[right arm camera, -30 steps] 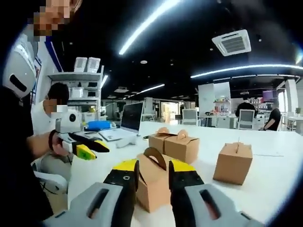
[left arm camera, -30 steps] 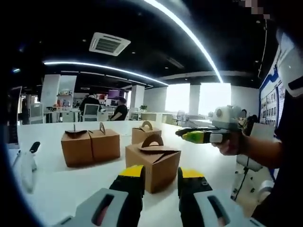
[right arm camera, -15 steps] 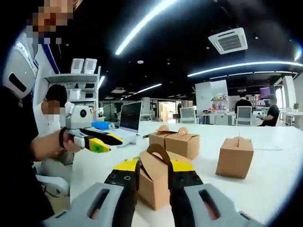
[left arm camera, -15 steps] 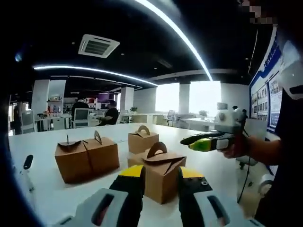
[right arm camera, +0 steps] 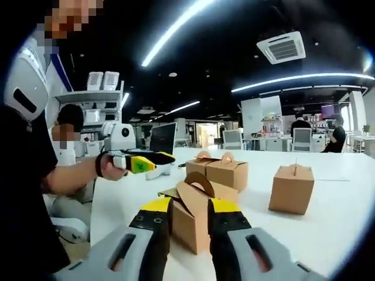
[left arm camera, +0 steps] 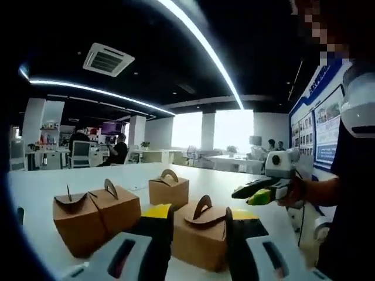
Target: Pick up one paper box from the group, open the paper box, and remove the item inside
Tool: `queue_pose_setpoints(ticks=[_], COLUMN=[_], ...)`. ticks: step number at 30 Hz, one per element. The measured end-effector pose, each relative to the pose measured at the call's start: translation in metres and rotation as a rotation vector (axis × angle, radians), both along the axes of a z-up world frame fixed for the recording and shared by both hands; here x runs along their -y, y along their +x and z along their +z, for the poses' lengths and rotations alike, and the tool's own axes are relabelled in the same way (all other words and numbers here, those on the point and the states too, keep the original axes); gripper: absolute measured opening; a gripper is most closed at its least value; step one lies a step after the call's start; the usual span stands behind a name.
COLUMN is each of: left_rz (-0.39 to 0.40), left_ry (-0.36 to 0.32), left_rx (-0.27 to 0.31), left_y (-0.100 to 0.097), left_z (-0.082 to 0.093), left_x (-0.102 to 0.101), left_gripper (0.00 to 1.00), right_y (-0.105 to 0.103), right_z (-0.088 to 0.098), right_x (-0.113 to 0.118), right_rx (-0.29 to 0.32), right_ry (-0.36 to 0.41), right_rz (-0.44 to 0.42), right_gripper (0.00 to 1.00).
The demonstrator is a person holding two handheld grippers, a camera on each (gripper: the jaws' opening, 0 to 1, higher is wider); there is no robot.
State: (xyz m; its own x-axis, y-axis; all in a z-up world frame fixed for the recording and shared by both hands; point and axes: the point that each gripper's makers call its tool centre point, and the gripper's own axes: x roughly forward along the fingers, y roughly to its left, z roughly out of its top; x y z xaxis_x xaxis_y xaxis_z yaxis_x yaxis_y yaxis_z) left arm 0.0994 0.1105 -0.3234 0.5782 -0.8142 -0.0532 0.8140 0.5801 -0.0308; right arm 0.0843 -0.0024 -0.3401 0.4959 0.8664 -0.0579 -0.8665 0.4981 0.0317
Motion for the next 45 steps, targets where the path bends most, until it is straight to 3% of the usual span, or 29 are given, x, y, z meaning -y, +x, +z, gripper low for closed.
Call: queue_pose_setpoints(ticks=[4, 5, 8, 13, 22, 28, 33, 45], left_rz=[-0.063, -0.084, -0.124, -0.161, -0.26, -0.334, -0.362, -0.402], left_ry=[0.026, 0.04, 0.1, 0.122, 0.138, 0.186, 0.229, 0.247], left_rx=[0.032, 0.029, 0.026, -0.005, -0.021, -0.028, -0.019, -0.033], left_y=[0.004, 0.003, 0.005, 0.015, 0.02, 0.02, 0.021, 0.023], left_z=[-0.001, -0.002, -0.008, -0.02, -0.026, -0.033, -0.035, -0.039], left_x=[0.004, 0.006, 0.011, 0.013, 0.015, 0.024, 0.028, 0.03], left_gripper=[0.59, 0.6, 0.58, 0.46, 0.48, 0.48, 0.47, 0.45], right_y=[-0.001, -0.001, -0.002, -0.002, -0.001, 0.0, 0.0, 0.002], right_z=[-0.001, -0.001, -0.002, -0.003, -0.004, -0.006, -0.009, -0.008], right_x=[0.0, 0.0, -0.001, -0.001, 0.004, 0.004, 0.003, 0.001], right_rx=[-0.005, -0.004, -0.006, -0.008, -0.01, -0.017, -0.022, -0.014], right_ry=[-0.006, -0.007, -0.012, -0.018, -0.027, -0.03, -0.036, -0.032], right_rz=[0.011, 0.011, 0.014, 0.011, 0.002, 0.004, 0.004, -0.005], right_gripper=[0.25, 0.25, 0.25, 0.24, 0.24, 0.24, 0.24, 0.24])
